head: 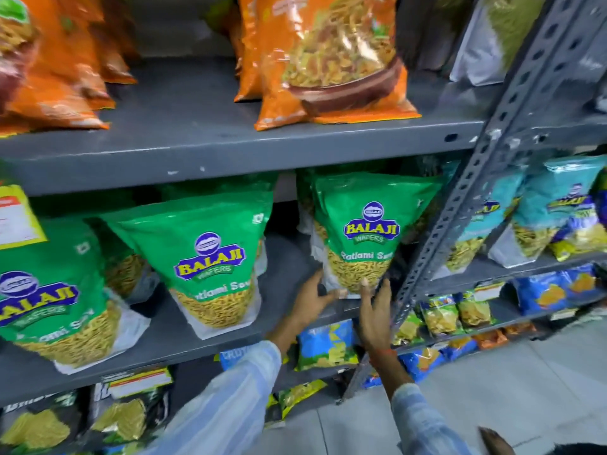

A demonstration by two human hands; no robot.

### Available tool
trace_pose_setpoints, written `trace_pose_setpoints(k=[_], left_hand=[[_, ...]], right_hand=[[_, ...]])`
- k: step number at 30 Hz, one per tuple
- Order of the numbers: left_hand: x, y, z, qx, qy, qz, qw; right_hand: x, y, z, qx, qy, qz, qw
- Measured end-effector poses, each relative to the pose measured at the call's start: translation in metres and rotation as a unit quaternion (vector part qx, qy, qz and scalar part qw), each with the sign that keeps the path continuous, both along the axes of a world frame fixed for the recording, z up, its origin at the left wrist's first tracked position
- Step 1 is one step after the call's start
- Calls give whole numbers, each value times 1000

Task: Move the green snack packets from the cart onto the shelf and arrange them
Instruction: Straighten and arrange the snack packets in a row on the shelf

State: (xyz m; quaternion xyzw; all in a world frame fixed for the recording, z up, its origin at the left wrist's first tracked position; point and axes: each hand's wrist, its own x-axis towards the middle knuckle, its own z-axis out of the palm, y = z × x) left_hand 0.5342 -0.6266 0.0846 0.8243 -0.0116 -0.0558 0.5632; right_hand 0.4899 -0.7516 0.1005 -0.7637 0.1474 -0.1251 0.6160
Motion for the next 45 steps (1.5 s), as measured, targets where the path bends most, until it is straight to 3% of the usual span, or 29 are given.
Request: trace_pose_setpoints(k=[6, 13, 19, 22, 26, 29, 32, 36, 39, 42, 45], left_hand=[[-15, -24, -11, 36, -30, 96, 994], [-18, -25, -6, 27, -44, 102, 993], [-19, -21, -4, 48, -39, 94, 994], [-36, -20, 8, 77, -54, 101, 990], [-73, 0, 23, 179, -212, 158, 948], [-94, 33, 38, 240, -324, 187, 896], [-113, 79, 55, 216, -366, 260, 867], [-124, 131, 63, 89, -311, 322, 890], [-124, 174, 43, 12, -178, 290, 940], [-118, 201, 17, 48, -68, 196, 977], [-111, 210, 2, 83, -57, 171, 980]], right_hand=[[13, -27, 4, 43, -47, 37, 997], [17, -23, -8, 6, -84, 24, 996], [17, -17, -2, 35, -72, 17, 997], [10, -11, 0, 26, -57, -41, 997], [-26, 26, 8, -21, -114, -84, 990], [-45, 72, 16, 13, -152, -3, 988], [-44, 116, 20, 48, -159, 55, 985], [-34, 147, 21, 99, -128, 148, 976], [-27, 167, 19, 76, -65, 226, 969], [-27, 171, 14, 73, -17, 264, 962], [-29, 162, 13, 55, 3, 248, 967]])
